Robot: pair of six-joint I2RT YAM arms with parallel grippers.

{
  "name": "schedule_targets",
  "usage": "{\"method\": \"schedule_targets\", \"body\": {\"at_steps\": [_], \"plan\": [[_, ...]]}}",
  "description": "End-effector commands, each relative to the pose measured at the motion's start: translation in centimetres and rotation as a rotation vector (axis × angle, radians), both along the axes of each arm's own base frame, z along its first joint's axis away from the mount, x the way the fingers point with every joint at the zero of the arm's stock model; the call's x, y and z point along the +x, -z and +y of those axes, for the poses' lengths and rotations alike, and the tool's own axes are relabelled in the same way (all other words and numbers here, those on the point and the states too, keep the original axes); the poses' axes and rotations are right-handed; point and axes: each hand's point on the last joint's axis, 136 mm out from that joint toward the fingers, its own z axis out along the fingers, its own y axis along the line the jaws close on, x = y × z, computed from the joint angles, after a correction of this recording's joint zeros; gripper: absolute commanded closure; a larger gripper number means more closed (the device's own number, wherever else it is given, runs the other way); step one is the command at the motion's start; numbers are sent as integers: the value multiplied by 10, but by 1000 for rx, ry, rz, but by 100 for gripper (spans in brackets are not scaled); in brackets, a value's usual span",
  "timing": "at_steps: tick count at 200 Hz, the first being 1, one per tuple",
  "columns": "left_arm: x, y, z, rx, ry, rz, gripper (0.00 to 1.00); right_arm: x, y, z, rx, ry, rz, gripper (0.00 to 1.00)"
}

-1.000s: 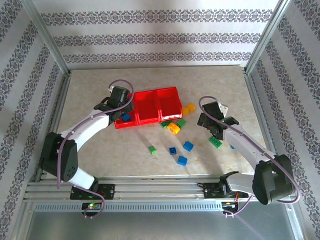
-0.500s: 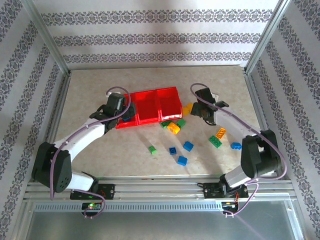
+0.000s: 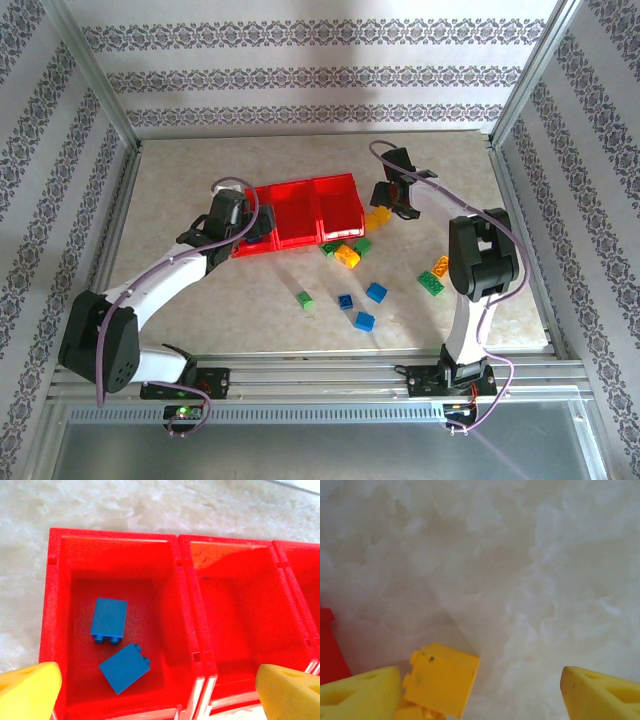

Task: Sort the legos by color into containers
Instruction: Move the lego to the middle-right of the table.

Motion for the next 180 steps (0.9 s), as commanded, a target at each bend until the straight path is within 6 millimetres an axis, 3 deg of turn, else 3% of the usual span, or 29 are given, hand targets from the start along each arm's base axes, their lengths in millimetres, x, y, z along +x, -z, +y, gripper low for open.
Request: {"method": "schedule_targets", "body": {"at_steps": [1,44,103,180], "plan": [[3,-16,-4,-37,3,-60,0,9,3,8,37,-35,21,17],[1,-12,-4,-38,-1,-42,0,17,21,8,31,-36,65,17],[2,-9,-3,-30,-5,-36,0,5,44,5,28,-30,133,25],[4,-5,-3,-20,-6,-17,0,-19,44,-10,26,10,140,36]]}}
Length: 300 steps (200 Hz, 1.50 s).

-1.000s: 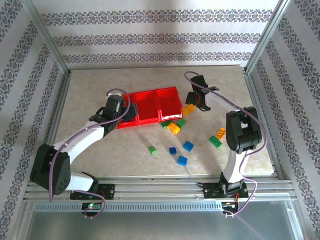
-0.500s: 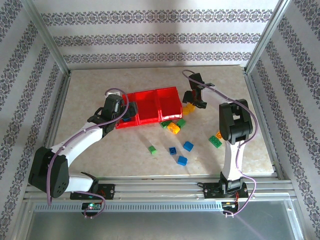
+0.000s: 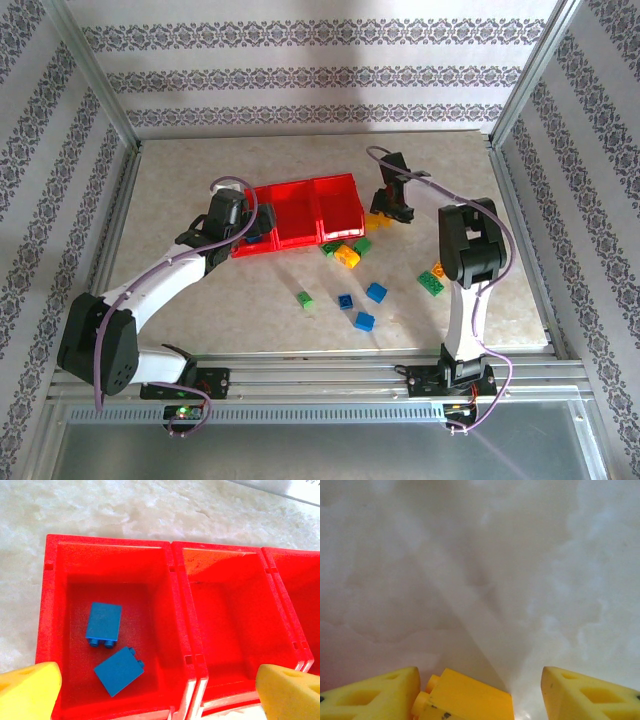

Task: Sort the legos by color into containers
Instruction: Move the lego to the middle-right of the table, then pick up the lego from the middle-right of the table.

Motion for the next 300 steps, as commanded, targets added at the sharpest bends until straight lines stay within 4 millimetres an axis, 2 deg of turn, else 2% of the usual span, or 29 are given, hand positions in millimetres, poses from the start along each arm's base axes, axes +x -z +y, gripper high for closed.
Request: {"method": "schedule_targets", "body": {"at_steps": [1,30,85,158,188,204,300], "plan": [[4,-2,-2,-7,-7,-9,0,-15,1,-12,-11,24,28,37],[3,-1,-2,-6,-7,-4,0,-24,4,-11,4,25,45,40],[3,3,-1,-6,-14,7,0,-41,6,-13,3,37,60,38],[3,4,-1,-6,-11,12,0,-71,-2,-23,-13,57,62,46],[3,5,-1,-7,-13,16,0,-87,-4,-25,-7,60,69,46],[3,4,-2,-6,-11,15,0,-92,-5,-25,-2,62,67,43],[3,4,-3,-17,-9,20,0,-93,9,-15,23,33,90,42]]}}
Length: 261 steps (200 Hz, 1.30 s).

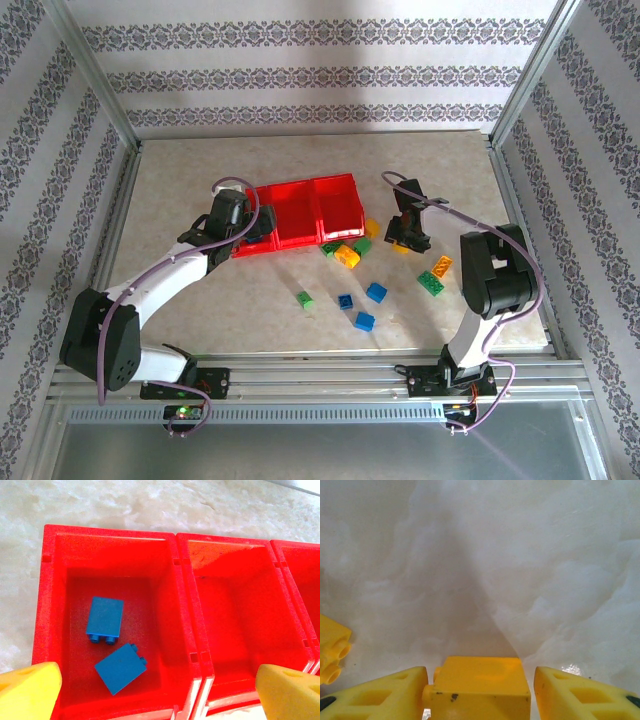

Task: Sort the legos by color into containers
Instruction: Pick up the lego from the middle-right of the table.

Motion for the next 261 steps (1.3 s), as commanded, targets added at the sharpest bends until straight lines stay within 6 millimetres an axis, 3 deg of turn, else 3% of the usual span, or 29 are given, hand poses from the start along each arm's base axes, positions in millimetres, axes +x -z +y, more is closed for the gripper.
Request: {"method": "schedule_targets", "body": {"at_steps": [1,50,131,168,261], "plan": [[2,-5,-3,-20,-5,-3,0,-2,6,5,11,-1,21,42],[1,-6,-2,-19,-8,-1,0,-6,7,8,13,-15,40,43],[0,-6,1,-3,-19,2,0,-8,-1,11,-6,-39,31,62],[-1,-6,5,3,-30,0,0,-6,-25,19,-45,-87,-19,66],[-13,-19,36,52,-131,-66,0,4,-92,47,-71,-163,-208,69]]}}
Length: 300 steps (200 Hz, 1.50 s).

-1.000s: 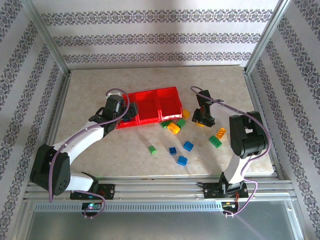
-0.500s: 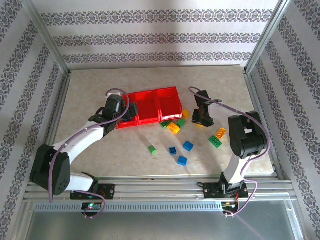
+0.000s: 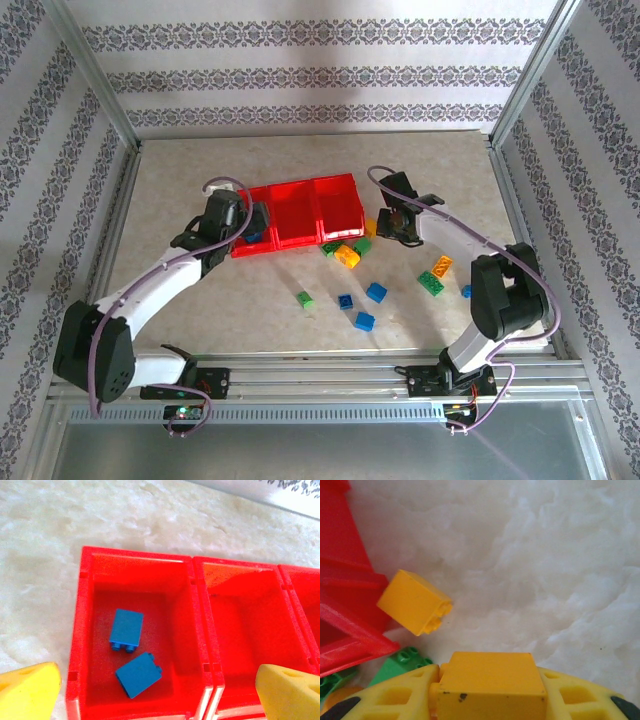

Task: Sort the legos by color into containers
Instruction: Pick up the lego from the middle-right of the table, then place the lego in the container.

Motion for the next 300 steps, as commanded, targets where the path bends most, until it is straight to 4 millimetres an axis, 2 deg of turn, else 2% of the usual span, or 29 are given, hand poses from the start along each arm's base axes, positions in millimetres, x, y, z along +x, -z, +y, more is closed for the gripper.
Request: {"method": "schedule_targets", "body": {"at_steps": [1,33,65,112,145,188,225,267,300], "plan": [[-7,2,16,26,-50,-7,0,6,-25,6,-35,-30,-67,69],[-9,1,18,29,-53,-18,0,18,-42,28,-26,-91,-127,69],[-9,0,18,27,-52,-25,0,35,-45,54,-34,-163,-136,70],[-9,2,17,19,-49,-24,0,60,-30,93,-31,-248,-114,70],[-10,2,17,18,-47,-33,0,72,-19,113,-31,-290,-94,69],[-12,1,18,8,-49,-52,0,84,-2,126,-25,-308,-68,64],[-13,0,18,9,-45,-50,0,90,3,133,-13,-313,-58,52],[-13,-1,17,11,-41,-49,0,94,-14,139,14,-320,-90,43],[-11,-2,16,8,-39,-51,0,92,-31,139,32,-317,-115,42]]}}
